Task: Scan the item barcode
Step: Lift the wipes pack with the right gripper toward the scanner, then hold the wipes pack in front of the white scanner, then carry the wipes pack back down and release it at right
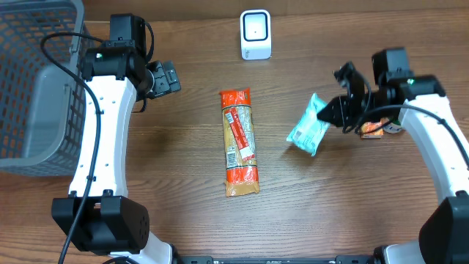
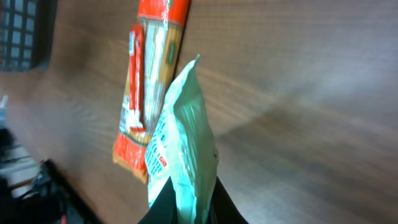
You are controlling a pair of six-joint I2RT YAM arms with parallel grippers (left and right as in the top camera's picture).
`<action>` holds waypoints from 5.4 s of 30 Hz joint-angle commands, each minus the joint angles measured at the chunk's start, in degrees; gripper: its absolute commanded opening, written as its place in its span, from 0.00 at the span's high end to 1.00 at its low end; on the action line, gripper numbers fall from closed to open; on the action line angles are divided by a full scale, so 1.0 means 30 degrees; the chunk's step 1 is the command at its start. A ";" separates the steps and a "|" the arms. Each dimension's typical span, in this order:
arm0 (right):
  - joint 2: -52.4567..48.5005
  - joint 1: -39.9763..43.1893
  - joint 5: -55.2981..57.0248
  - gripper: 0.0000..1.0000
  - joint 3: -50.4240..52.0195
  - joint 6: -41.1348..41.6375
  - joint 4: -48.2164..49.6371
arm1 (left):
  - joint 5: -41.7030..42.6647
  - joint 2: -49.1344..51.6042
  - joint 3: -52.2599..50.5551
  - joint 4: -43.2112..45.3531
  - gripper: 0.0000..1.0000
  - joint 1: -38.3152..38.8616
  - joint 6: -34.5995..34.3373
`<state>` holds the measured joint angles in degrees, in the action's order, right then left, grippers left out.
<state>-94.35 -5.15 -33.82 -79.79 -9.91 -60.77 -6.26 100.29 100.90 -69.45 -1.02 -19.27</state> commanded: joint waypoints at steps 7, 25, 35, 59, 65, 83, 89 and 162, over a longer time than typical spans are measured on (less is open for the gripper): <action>0.0284 -0.1545 0.4036 0.97 -0.8524 -0.0226 -0.2594 | -0.0036 -0.0073 0.0153 0.0015 0.00 0.0007 0.0291; -0.4779 -0.5807 0.9500 0.97 -1.4382 -1.0856 -0.0954 | -0.0036 -0.0073 0.0153 0.0015 0.00 0.0007 0.0291; -0.8561 -0.6535 1.3136 0.97 -1.4375 -1.0863 0.5078 | -0.0036 -0.0073 0.0153 0.0015 0.00 0.0066 0.0291; -1.4010 -0.7905 1.9205 0.96 -1.4375 -1.0870 1.7639 | -0.0036 -0.0073 0.0153 0.0015 0.00 0.0095 0.0291; -1.4673 -0.7963 1.9598 0.96 -1.4375 -1.0877 1.8710 | -0.0044 -0.0073 0.0153 0.0015 0.00 0.0095 0.0291; -1.5788 -0.8021 1.9904 0.96 -1.4375 -1.0775 1.8833 | -0.0036 -0.0073 0.0153 0.0015 0.00 0.0095 0.0291; -1.5905 -0.8021 1.9700 0.96 -1.4367 -1.0309 1.7471 | -0.0036 -0.0073 0.0153 0.0015 0.00 0.0095 0.0291; -0.7198 -0.1734 1.2225 0.30 -0.4320 0.0984 -0.2907 | -0.0036 -0.0073 0.0153 0.0015 0.00 0.0095 0.0291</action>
<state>-116.79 -9.82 3.18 -92.82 -7.33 -70.41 -6.26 100.29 100.90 -69.43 -0.99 -19.27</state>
